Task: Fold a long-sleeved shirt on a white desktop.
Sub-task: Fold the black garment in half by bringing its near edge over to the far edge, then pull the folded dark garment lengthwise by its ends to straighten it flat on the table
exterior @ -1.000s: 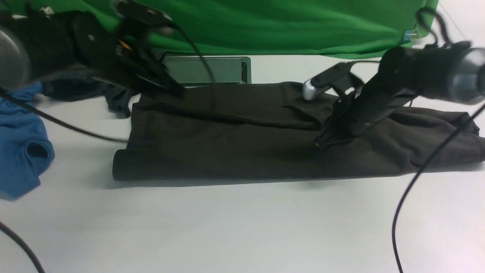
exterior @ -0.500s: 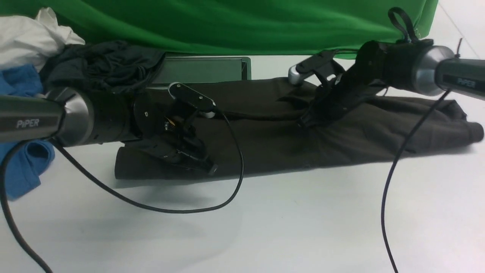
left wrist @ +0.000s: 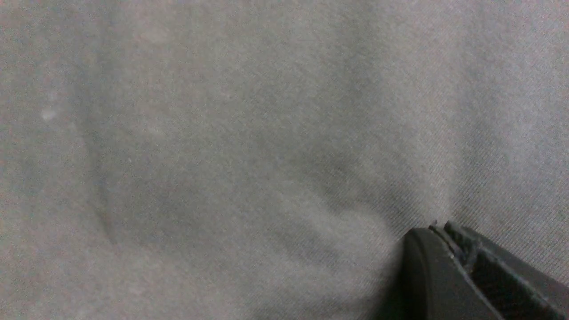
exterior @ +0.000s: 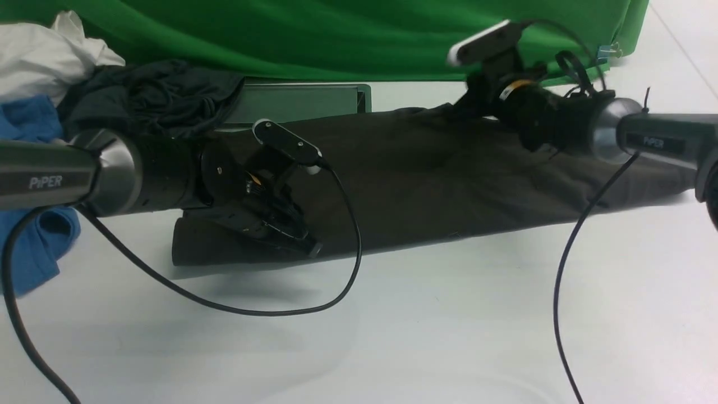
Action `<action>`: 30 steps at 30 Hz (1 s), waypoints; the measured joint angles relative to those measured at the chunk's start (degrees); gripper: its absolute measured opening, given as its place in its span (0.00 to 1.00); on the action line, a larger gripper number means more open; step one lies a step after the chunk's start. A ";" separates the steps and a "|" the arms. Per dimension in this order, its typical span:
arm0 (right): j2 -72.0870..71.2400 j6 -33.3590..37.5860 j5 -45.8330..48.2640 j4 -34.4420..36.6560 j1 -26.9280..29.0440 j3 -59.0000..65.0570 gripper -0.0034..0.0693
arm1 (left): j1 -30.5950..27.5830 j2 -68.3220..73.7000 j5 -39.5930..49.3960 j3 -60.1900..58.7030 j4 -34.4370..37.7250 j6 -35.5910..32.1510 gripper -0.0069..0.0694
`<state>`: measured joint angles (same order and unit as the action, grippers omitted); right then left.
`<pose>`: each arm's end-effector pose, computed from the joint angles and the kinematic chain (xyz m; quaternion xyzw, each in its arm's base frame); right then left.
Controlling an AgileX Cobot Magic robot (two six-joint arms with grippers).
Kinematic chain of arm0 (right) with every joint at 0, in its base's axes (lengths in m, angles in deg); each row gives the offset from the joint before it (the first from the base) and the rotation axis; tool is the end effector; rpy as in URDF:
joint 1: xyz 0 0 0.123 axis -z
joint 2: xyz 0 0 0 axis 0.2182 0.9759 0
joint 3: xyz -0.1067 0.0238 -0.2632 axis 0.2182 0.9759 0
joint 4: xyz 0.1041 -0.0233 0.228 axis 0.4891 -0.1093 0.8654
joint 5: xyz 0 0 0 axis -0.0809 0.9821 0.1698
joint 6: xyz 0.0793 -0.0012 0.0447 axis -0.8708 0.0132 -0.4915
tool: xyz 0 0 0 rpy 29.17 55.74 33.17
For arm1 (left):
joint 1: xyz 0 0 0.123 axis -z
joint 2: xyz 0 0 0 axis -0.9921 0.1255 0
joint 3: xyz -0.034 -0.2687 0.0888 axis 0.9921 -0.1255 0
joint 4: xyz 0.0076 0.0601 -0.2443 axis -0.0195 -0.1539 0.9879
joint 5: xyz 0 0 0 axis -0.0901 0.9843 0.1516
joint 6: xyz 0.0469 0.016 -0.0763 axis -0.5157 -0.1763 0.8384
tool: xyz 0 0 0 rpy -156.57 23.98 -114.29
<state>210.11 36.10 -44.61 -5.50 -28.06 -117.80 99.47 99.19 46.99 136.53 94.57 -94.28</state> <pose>0.5177 0.1378 0.1494 -0.1993 0.7927 -0.0207 0.5758 0.3547 -0.1143 0.1402 0.3154 0.9121 -0.0330 0.2600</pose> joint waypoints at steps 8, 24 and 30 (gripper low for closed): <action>-10.70 -1.07 33.88 -0.86 9.05 -2.88 0.26 | 0.11 -5.44 4.06 -1.03 -1.70 -0.23 0.11; -13.80 -8.35 58.28 -4.42 26.54 0.83 0.71 | -3.45 -5.08 8.07 -1.02 -1.76 -0.22 0.11; -9.50 -7.12 54.27 -1.43 24.90 0.88 0.71 | -3.51 -2.48 7.60 -0.51 -1.79 -0.22 0.11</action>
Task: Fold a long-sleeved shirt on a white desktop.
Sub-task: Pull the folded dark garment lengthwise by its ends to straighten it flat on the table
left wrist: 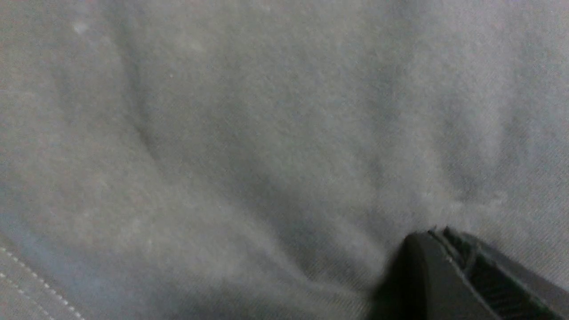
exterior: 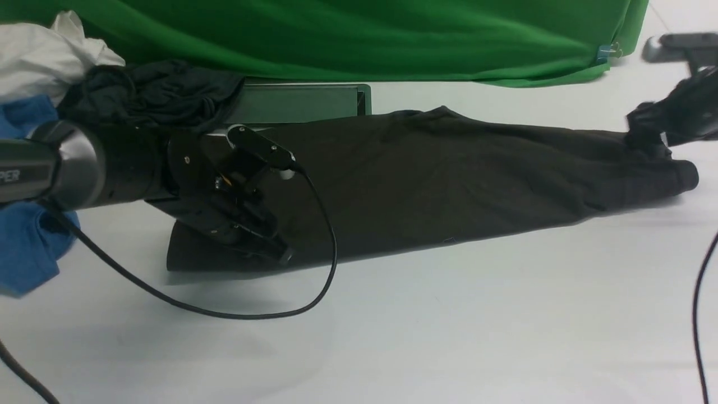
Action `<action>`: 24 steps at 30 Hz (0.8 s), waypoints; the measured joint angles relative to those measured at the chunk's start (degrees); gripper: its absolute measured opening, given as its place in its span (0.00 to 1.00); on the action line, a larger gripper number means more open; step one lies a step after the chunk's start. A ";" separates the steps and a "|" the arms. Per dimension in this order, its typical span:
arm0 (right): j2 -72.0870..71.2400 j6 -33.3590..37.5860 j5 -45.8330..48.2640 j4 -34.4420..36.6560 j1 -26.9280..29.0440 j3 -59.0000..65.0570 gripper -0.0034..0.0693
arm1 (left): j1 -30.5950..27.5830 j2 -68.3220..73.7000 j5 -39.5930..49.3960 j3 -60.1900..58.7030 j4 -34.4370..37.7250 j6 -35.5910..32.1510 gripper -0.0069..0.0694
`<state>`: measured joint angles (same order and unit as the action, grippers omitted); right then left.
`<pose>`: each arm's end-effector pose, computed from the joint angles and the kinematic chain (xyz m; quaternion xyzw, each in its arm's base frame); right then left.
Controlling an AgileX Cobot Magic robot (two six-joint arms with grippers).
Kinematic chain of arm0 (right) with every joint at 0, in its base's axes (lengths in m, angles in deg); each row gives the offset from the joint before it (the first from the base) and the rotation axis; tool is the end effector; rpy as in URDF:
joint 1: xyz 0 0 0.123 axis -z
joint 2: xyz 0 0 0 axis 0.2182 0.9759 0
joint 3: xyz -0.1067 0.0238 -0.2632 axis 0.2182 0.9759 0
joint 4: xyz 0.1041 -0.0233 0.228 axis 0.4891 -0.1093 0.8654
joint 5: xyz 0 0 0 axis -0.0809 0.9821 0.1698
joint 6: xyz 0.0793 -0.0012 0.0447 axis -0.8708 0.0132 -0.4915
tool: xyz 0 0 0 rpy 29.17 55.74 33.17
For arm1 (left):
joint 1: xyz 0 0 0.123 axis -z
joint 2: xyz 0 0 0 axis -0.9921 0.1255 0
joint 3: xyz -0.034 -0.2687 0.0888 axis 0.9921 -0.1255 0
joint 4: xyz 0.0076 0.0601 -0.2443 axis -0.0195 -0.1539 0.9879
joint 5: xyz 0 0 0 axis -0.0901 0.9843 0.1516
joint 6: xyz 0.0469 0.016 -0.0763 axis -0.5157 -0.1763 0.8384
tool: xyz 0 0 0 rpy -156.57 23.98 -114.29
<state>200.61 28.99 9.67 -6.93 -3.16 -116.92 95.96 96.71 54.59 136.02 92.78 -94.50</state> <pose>0.4682 -0.0644 0.1688 -0.0390 0.9715 0.0289 0.2320 0.3472 -0.0914 0.1486 0.3121 0.9247 -0.0350 0.2152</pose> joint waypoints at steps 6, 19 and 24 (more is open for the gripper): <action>2.21 -1.03 4.27 -0.66 -0.37 -0.07 0.62 | -0.06 1.10 0.80 0.56 -2.45 0.74 0.11; -3.46 -8.15 18.50 -0.73 -1.02 7.85 0.52 | -5.92 0.65 1.25 1.02 -5.03 2.59 0.11; -8.11 -9.16 16.77 -1.10 -1.15 9.86 0.60 | -5.91 -1.71 5.77 2.46 -6.02 2.59 0.11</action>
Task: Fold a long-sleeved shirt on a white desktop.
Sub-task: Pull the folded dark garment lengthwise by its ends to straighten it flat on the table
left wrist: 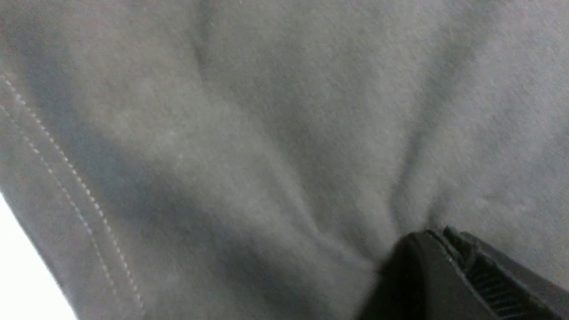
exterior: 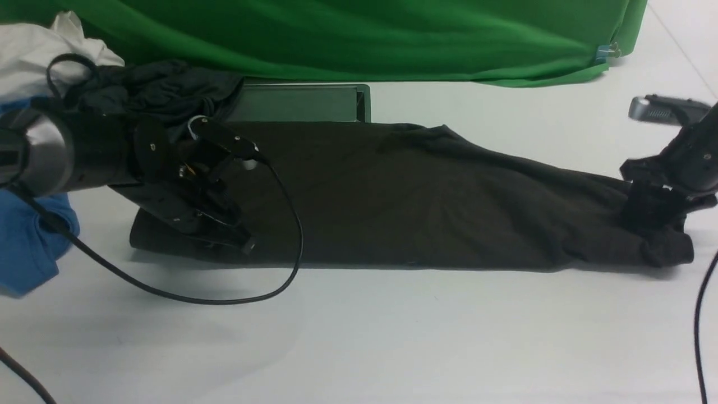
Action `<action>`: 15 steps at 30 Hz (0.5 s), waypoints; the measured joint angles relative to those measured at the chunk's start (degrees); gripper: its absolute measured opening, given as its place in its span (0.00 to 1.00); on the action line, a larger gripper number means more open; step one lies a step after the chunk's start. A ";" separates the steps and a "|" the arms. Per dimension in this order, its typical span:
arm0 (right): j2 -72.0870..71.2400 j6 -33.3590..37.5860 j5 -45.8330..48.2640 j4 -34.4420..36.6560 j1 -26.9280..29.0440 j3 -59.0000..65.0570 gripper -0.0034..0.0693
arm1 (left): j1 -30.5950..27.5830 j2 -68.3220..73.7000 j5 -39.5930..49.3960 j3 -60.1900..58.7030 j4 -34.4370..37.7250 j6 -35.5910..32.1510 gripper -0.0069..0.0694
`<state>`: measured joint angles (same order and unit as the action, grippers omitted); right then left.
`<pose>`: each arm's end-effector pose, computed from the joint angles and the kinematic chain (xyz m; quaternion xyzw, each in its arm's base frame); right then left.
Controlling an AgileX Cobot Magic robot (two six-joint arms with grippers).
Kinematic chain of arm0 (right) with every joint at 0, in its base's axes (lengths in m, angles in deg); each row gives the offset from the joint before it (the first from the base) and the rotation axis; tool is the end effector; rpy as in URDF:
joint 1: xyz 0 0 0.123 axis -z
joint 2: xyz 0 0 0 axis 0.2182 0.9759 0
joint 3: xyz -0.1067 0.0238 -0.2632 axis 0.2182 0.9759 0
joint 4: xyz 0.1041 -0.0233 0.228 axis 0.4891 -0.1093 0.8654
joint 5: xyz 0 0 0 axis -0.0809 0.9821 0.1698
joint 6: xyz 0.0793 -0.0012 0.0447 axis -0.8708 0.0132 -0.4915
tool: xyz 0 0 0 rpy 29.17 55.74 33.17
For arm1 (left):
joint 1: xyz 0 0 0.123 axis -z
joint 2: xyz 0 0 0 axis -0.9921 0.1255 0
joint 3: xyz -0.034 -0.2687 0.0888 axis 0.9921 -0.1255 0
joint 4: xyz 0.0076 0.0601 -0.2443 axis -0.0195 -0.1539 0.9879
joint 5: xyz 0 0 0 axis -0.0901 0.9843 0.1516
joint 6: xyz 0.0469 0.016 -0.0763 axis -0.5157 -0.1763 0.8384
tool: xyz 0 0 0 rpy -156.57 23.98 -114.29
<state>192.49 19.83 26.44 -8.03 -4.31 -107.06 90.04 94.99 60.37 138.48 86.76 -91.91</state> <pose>0.4084 -0.0437 0.1792 0.0111 0.9943 0.0781 0.0723 0.3549 -0.0525 0.1657 0.2889 0.9366 -0.0066 0.1980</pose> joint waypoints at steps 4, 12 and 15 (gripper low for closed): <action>-2.38 1.41 -2.19 0.00 -0.53 -0.05 0.68 | 2.49 -5.97 0.62 0.77 1.53 -0.46 0.11; 0.53 4.38 -5.42 -0.06 -1.62 0.24 0.71 | 14.92 -22.25 -0.54 0.97 4.83 -0.69 0.11; 2.38 5.75 -5.89 -0.06 -1.69 0.29 0.71 | 19.36 -30.01 -0.12 0.85 5.27 -0.69 0.11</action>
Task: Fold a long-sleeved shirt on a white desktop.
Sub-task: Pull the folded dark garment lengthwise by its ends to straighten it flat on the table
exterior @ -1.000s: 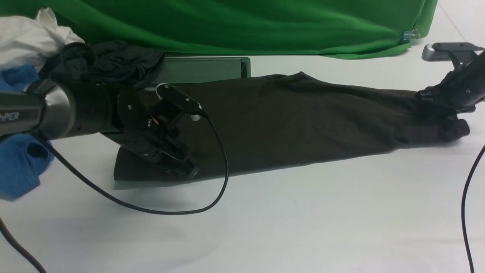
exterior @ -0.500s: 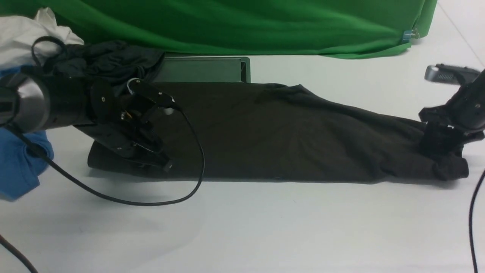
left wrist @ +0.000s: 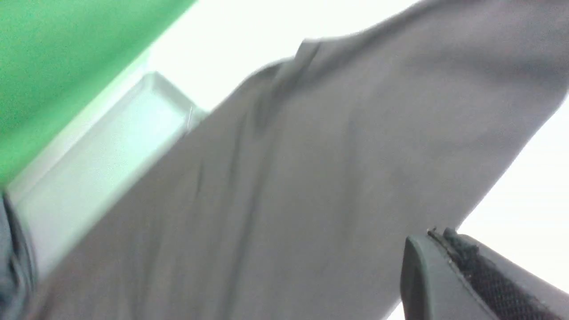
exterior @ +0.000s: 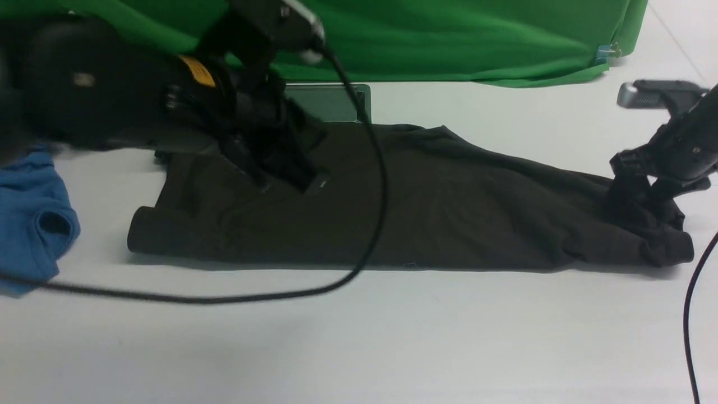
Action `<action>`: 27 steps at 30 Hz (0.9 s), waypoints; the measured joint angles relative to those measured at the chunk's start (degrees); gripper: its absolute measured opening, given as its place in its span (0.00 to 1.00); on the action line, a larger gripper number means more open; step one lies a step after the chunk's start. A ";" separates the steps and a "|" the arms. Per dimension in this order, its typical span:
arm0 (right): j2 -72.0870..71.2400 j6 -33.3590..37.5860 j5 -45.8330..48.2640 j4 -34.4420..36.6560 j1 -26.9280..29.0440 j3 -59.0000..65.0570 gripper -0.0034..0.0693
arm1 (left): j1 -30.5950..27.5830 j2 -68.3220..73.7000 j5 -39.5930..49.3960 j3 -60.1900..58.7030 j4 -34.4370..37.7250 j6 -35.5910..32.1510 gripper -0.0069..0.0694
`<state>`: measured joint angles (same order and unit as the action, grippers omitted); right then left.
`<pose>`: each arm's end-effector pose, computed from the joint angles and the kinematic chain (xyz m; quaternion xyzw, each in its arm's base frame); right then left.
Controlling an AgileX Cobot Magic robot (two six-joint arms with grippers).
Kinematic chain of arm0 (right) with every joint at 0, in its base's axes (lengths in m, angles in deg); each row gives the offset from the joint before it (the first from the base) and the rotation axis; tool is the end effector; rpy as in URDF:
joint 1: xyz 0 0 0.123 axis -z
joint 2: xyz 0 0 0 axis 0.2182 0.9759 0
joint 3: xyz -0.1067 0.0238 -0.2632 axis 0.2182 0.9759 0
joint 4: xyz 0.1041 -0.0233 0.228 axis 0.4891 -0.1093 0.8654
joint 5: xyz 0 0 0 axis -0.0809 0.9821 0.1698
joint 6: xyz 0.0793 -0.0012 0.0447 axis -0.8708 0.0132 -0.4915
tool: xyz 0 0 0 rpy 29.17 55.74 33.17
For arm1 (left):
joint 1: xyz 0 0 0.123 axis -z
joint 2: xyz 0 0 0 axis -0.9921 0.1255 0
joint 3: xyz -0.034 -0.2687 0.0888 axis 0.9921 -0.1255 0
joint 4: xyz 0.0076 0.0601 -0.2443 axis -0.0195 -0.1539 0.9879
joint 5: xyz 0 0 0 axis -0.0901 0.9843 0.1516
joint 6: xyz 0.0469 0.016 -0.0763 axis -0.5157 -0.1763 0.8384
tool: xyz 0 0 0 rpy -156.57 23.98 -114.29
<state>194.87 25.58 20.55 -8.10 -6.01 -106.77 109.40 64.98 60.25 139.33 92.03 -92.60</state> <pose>0.4196 -0.0339 0.1619 -0.0471 0.9916 0.0651 0.1013 0.2546 -0.1402 0.3452 0.3935 0.7986 -0.0729 0.4496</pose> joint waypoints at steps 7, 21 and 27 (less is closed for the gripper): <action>1.18 1.58 1.25 -0.23 0.00 -0.05 0.52 | 3.56 -15.02 -0.76 -5.25 0.67 -0.05 0.11; -0.73 -0.50 6.28 -0.04 0.00 0.00 0.55 | 3.56 -20.73 -0.74 -14.41 -0.96 -0.22 0.11; -2.56 -1.32 6.11 0.00 0.00 0.00 0.55 | 3.56 -20.73 -2.21 -14.41 -1.00 -0.22 0.11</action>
<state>192.31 24.25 26.66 -8.09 -6.01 -106.77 112.96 44.25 58.03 124.92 91.03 -92.82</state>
